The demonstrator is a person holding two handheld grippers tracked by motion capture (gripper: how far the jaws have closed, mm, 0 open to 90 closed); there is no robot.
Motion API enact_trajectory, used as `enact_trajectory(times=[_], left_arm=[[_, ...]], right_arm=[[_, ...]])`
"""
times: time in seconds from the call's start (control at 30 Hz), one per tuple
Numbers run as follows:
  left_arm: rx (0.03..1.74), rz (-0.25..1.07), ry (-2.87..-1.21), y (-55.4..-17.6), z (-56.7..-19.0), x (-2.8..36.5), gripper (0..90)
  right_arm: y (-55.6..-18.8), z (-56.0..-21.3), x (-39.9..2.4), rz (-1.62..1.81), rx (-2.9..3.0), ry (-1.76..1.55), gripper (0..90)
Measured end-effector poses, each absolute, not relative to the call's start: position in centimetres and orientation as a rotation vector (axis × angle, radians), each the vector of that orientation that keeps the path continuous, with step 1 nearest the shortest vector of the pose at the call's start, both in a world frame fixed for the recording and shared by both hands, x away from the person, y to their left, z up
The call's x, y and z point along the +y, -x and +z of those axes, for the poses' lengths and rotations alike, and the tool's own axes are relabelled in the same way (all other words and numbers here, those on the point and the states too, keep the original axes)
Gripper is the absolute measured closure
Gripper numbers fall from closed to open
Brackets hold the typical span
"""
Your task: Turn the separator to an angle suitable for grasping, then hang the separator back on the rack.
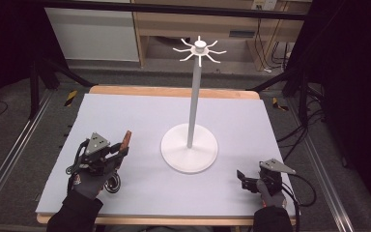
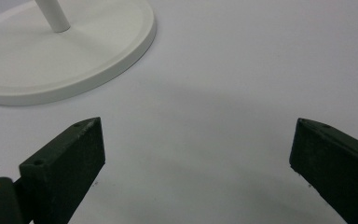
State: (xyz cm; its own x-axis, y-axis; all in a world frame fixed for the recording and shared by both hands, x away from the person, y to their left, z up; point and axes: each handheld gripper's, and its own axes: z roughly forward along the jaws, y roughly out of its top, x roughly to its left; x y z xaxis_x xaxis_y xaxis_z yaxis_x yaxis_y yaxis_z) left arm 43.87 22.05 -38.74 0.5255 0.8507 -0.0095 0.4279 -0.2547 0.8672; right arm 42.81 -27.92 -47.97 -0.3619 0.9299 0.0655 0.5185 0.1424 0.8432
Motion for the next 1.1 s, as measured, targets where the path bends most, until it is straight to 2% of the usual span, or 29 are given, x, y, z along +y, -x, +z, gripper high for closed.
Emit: enact_trajectory(times=[0.5,1.1], left_arm=[[0.966,0.627,-1.731,-42.3,-36.2,22.3,67.4],[0.869,0.639,-1.599,-42.5,-31.7,22.0,67.4]], right_arm=[[-42.8,-48.0,-28.0,1.128,1.935,-1.376,3.7],[-42.7,-47.9,-28.0,1.144,1.928,-1.375,3.7]])
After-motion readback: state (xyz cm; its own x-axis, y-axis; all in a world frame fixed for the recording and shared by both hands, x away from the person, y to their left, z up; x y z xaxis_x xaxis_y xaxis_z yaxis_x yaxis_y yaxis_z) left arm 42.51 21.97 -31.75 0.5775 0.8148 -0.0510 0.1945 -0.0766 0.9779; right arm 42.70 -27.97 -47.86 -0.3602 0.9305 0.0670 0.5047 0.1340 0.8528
